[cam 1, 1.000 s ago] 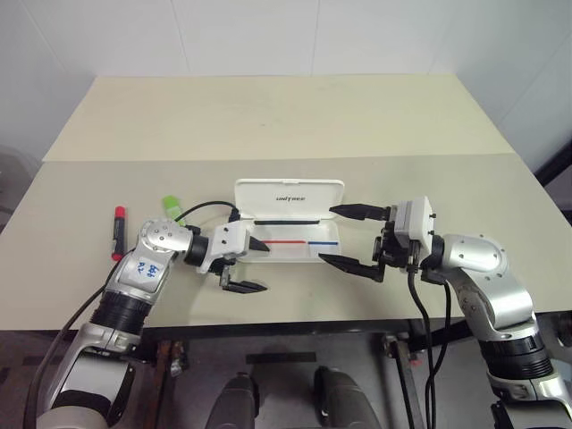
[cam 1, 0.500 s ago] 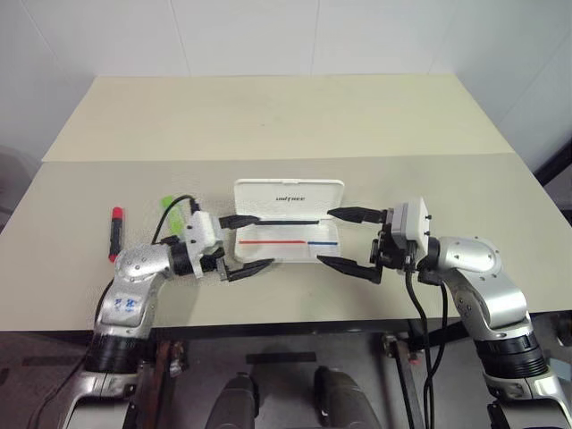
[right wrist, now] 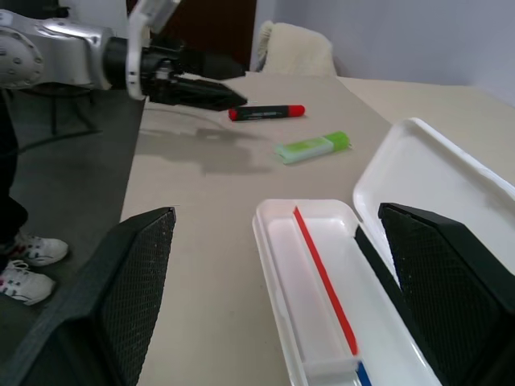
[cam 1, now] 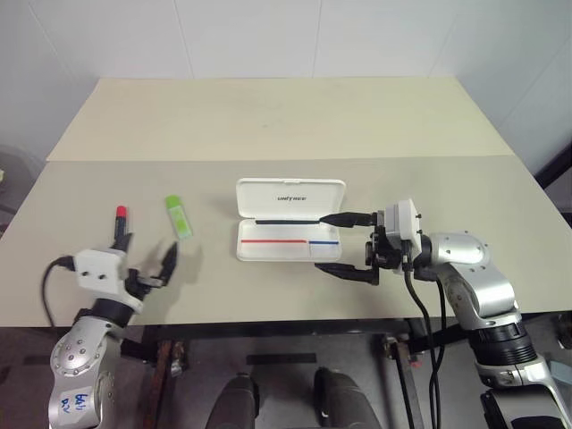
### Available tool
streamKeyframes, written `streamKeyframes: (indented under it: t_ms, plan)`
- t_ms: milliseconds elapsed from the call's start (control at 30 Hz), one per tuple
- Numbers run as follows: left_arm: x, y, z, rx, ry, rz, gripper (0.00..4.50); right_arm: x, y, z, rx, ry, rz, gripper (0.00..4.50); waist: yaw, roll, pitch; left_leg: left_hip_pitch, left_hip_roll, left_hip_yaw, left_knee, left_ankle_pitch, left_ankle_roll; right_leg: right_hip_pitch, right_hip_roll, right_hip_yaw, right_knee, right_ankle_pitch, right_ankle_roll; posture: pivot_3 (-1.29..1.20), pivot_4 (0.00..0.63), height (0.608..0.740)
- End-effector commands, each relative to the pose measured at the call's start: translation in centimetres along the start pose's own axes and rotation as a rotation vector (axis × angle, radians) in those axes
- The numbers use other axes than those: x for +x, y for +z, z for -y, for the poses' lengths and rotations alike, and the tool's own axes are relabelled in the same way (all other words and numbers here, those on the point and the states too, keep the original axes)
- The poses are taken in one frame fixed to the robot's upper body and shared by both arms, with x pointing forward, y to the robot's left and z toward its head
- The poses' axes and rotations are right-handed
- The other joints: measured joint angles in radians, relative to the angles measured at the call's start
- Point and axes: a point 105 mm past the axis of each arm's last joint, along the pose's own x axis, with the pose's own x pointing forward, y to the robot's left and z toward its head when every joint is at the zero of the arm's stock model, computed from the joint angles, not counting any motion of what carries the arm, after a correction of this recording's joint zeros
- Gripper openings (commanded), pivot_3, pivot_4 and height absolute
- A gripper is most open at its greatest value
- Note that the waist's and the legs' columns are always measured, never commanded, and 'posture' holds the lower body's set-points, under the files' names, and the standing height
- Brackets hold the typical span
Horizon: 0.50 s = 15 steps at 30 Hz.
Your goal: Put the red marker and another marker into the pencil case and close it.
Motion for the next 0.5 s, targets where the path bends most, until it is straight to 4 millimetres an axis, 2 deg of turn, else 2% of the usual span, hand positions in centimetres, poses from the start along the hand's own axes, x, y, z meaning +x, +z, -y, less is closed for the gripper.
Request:
streamKeyframes:
  t_ms: [33,200,333,500]
  plan:
    - [-0.2,-0.2,-3.1,0.020,0.177,-0.023,4.45,0.2,1.1,0.0,-0.045,0.022,0.028,4.27,0.000,0.000,0.000,0.000,0.000,0.000,0.000,0.000,0.000,0.000,0.000,0.000,0.000,0.001,0.001,0.00,0.150,0.740]
    - [0.2,-1.2,-4.7,-0.033,0.281,-0.077,4.45,0.0,1.3,0.1,-0.046,0.021,0.022,4.27,0.002,0.000,0.000,-0.001,0.000,-0.002,-0.001,-0.001,-0.001,0.000,0.000,-0.002,-0.001,0.002,0.003,0.00,0.150,0.740]
    - [1.2,-2.6,-4.2,-0.089,0.282,-0.138,4.45,-0.2,1.4,0.1,-0.048,0.007,0.018,4.27,0.002,0.000,0.000,-0.001,0.000,-0.002,-0.001,-0.001,-0.001,0.000,0.000,-0.003,-0.002,0.002,0.003,0.00,0.150,0.740]
    - [2.9,-4.1,-2.7,-0.164,0.197,-0.200,4.45,-0.3,1.6,-0.1,-0.051,0.001,0.014,4.27,0.002,0.000,0.000,-0.002,0.000,-0.002,-0.002,-0.001,-0.001,0.000,0.000,-0.003,-0.003,0.002,0.003,0.00,0.150,0.740]
